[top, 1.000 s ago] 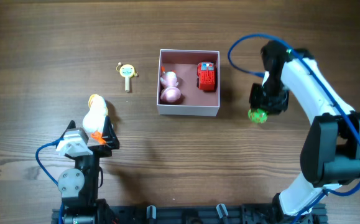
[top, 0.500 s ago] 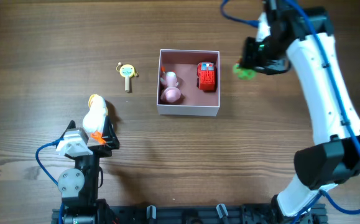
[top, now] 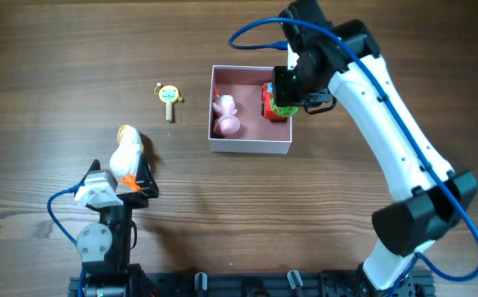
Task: Pack container
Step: 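Carry the green ball left into the box with the right gripper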
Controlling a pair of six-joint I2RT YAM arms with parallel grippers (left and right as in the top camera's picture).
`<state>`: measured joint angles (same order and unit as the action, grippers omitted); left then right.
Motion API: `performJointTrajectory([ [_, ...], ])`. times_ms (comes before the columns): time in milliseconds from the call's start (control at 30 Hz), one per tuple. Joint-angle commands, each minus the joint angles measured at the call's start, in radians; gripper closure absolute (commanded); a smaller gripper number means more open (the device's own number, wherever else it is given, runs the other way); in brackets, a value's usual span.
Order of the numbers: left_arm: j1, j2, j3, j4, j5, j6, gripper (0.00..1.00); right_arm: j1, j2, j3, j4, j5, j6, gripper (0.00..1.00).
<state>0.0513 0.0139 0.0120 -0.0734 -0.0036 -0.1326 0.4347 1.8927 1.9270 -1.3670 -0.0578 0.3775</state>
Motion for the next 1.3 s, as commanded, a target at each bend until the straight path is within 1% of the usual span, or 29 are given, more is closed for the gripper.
performJointTrajectory([
  [0, -0.008, -0.006, -0.006, 0.003, -0.013, 0.02, 0.0, 0.002, 0.079, 0.008, 0.009, 0.019, 0.014, 0.63],
  [267, -0.008, -0.006, -0.006, 0.003, -0.013, 0.02, 0.0, 0.033, 0.147, 0.008, 0.023, 0.006, 0.015, 0.62],
  [533, -0.008, -0.006, -0.006, 0.003, -0.013, 0.02, 0.0, 0.034, 0.222, -0.005, 0.027, 0.009, -0.001, 0.61],
  [767, -0.008, -0.006, -0.006, 0.003, -0.013, 0.02, 0.0, 0.034, 0.251, -0.005, 0.026, 0.013, -0.009, 0.59],
  [1100, -0.008, -0.006, -0.006, 0.003, -0.013, 0.02, 0.0, 0.034, 0.255, -0.005, 0.024, 0.014, -0.009, 0.51],
  [1267, -0.008, -0.006, -0.006, 0.003, -0.013, 0.02, 0.0, 0.034, 0.255, -0.005, 0.02, 0.049, -0.009, 0.46],
])
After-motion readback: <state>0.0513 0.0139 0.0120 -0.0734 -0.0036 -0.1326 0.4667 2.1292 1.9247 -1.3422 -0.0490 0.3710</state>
